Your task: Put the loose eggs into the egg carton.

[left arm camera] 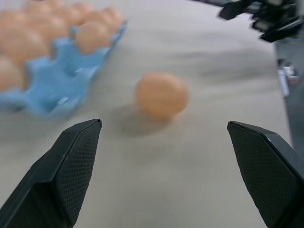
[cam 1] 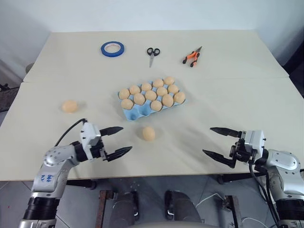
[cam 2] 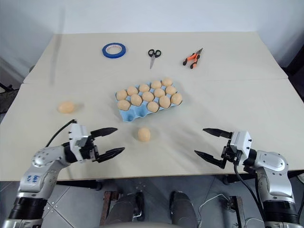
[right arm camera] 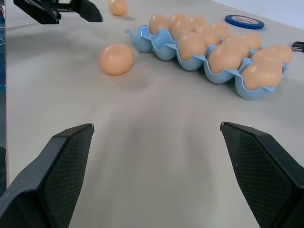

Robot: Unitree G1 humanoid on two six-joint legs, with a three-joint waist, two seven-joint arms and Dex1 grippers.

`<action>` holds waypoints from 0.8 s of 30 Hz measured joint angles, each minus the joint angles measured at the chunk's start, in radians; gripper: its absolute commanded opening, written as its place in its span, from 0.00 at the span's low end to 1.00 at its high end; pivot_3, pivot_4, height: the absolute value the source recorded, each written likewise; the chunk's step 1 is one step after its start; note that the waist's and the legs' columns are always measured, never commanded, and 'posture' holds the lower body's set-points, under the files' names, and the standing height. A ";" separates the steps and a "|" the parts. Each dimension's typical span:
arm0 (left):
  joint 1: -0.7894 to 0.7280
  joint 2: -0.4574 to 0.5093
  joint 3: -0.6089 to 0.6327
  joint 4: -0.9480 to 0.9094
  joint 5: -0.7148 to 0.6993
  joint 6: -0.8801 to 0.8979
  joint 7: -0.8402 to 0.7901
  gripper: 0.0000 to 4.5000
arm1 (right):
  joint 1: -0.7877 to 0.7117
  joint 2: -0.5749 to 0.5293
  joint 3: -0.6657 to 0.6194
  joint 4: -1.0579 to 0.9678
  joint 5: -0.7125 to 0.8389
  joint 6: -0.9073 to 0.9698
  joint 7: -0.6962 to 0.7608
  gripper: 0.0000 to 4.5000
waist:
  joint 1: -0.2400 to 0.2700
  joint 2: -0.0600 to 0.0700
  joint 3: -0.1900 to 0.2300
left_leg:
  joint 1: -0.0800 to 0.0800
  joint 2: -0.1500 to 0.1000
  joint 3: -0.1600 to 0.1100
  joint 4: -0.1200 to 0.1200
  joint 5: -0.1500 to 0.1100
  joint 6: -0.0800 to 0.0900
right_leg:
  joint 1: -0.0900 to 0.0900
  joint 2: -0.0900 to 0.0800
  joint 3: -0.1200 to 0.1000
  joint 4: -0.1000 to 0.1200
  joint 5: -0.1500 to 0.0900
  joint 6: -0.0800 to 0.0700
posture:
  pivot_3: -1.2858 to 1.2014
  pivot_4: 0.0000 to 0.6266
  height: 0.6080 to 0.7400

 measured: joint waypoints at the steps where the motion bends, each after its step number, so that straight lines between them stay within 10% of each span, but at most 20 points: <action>1: -0.014 -0.008 -0.022 0.000 0.006 0.001 -0.001 1.00 | -0.002 0.000 0.000 -0.004 0.000 0.002 -0.001 0.99 | 0.000 0.000 0.000 | 0.000 0.000 0.000 0.000 0.000 0.000 | 0.000 0.000 0.000 0.000 0.000 0.000 | 0.52 0.24 1.00; 11: -0.216 -0.199 -0.181 0.273 0.160 -0.060 0.069 1.00 | 0.017 0.007 0.006 -0.109 0.003 0.058 -0.058 0.99 | 0.008 -0.001 0.001 | -0.002 0.000 -0.001 0.010 -0.001 0.004 | 0.001 0.001 -0.002 0.002 0.001 0.003 | 0.52 0.24 1.00; 24: -0.272 -0.262 -0.184 0.377 0.222 -0.157 0.088 0.15 | 0.034 0.021 0.007 -0.117 0.005 0.064 -0.106 1.00 | 0.024 -0.001 0.001 | -0.002 0.000 0.000 0.012 -0.002 0.005 | 0.002 0.000 -0.002 0.002 0.002 0.004 | 0.52 0.24 1.00</action>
